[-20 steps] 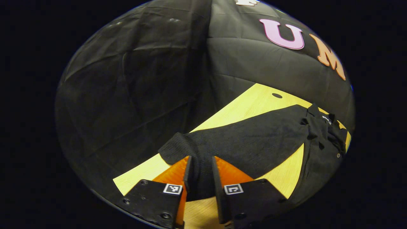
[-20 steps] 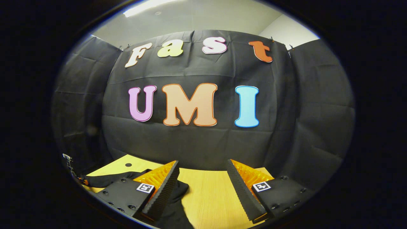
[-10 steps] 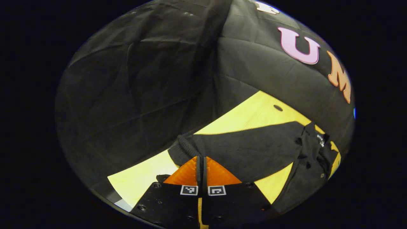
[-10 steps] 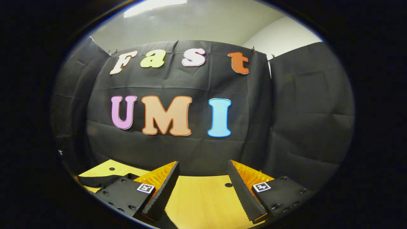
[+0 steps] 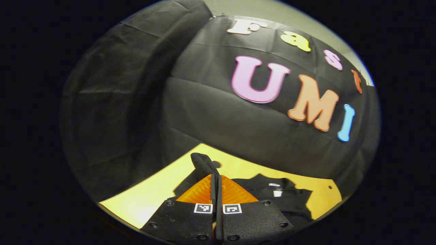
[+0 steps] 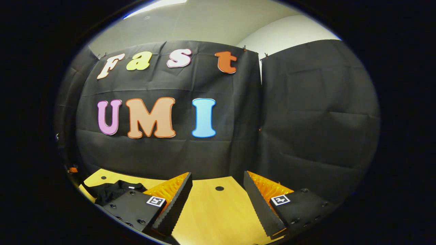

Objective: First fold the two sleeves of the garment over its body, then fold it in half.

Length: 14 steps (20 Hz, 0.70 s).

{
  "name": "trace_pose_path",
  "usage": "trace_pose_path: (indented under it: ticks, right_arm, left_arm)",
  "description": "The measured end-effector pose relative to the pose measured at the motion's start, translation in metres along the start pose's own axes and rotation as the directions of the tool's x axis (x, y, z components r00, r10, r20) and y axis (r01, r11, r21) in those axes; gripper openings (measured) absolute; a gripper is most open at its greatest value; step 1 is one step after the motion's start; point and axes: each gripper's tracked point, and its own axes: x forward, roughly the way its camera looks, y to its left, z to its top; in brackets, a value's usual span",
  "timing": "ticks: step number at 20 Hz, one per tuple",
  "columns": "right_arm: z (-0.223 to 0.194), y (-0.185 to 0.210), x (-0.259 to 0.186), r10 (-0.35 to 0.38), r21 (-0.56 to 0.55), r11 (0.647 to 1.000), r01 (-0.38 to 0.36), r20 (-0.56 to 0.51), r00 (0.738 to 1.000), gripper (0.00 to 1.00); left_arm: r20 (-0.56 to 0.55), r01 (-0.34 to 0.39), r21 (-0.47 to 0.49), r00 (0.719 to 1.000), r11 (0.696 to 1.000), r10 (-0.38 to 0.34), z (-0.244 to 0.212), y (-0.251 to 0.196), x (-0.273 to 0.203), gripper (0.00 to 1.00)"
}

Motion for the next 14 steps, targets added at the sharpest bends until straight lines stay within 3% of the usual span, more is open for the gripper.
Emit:
trace_pose_path:
  ticks: [3,6,8,11,14]
  right_arm:
    - [-0.015,-0.029,-0.006,-0.052,0.035,0.998,0.052,-0.013,0.999,0.96]
    - [-0.026,-0.066,-0.017,-0.124,0.042,0.991,0.125,-0.033,0.992,0.96]
    - [-0.03,-0.088,-0.024,-0.171,0.027,0.985,0.172,-0.045,0.984,0.96]
    - [-0.033,-0.111,-0.03,-0.227,-0.019,0.974,0.227,-0.057,0.972,0.96]
    - [-0.032,-0.117,-0.024,-0.225,-0.029,0.974,0.223,-0.064,0.972,0.96]
  left_arm:
    - [-0.082,0.16,-0.021,0.983,0.987,-0.162,-0.033,-0.103,0.035,0.0]
    - [-0.159,0.294,-0.094,0.939,0.951,-0.306,-0.08,-0.192,0.051,0.0]
    - [-0.208,0.342,-0.132,0.908,0.93,-0.363,-0.114,-0.244,0.067,0.0]
    - [-0.333,0.354,-0.184,0.855,0.917,-0.397,-0.168,-0.295,0.077,0.0]
    - [-0.364,0.402,-0.336,0.779,0.852,-0.511,-0.191,-0.341,0.061,0.04]
